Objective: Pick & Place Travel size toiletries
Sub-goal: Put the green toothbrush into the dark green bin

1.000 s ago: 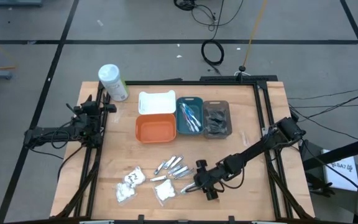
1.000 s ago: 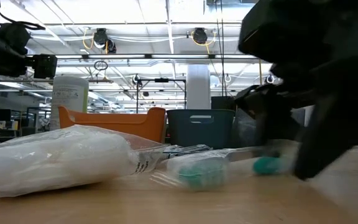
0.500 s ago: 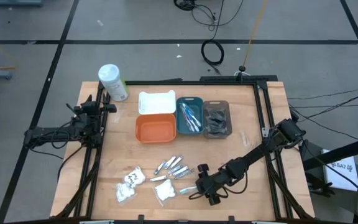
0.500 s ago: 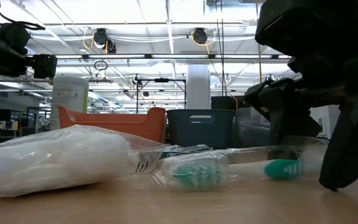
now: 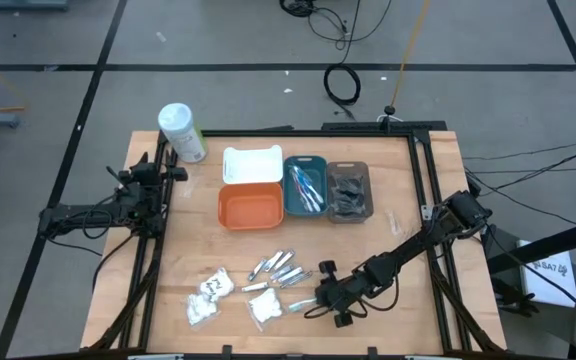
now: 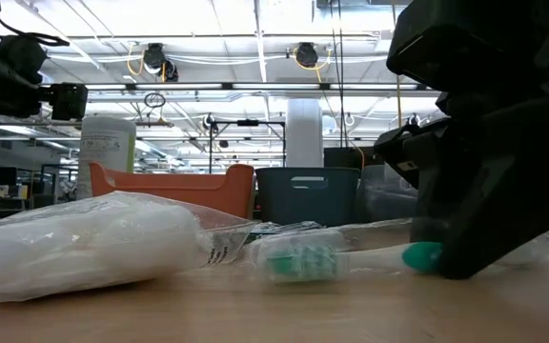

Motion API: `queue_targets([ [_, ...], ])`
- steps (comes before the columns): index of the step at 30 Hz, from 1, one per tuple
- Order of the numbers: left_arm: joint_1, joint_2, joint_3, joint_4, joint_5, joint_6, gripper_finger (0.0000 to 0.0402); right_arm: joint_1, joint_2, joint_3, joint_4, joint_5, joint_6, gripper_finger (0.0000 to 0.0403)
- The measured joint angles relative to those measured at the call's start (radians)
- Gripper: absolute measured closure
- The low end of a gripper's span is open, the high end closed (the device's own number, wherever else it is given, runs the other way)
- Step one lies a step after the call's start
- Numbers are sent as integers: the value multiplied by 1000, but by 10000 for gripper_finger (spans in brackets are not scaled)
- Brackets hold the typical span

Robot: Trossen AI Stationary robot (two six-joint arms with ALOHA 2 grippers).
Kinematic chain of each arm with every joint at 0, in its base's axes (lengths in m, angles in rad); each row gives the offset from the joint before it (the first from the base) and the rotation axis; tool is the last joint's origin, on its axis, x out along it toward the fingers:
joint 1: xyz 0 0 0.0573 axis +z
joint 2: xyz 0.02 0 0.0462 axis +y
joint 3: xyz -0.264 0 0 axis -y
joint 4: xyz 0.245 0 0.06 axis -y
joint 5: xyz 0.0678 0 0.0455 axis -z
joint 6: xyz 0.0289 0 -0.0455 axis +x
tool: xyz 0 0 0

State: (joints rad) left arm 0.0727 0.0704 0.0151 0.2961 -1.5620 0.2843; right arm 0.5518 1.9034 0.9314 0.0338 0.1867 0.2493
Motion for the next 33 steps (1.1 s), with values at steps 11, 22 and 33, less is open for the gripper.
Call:
queue_targets([
  [11, 0, 0, 0, 0, 0, 0, 117, -1, -21, 0, 75, -6, -26, 386],
  [22, 0, 0, 0, 0, 0, 0, 117, -44, -176, -3, 110, -1, -55, 381],
  [33, 0, 0, 0, 0, 0, 0, 117, -180, -291, -3, 184, 33, -97, 367],
])
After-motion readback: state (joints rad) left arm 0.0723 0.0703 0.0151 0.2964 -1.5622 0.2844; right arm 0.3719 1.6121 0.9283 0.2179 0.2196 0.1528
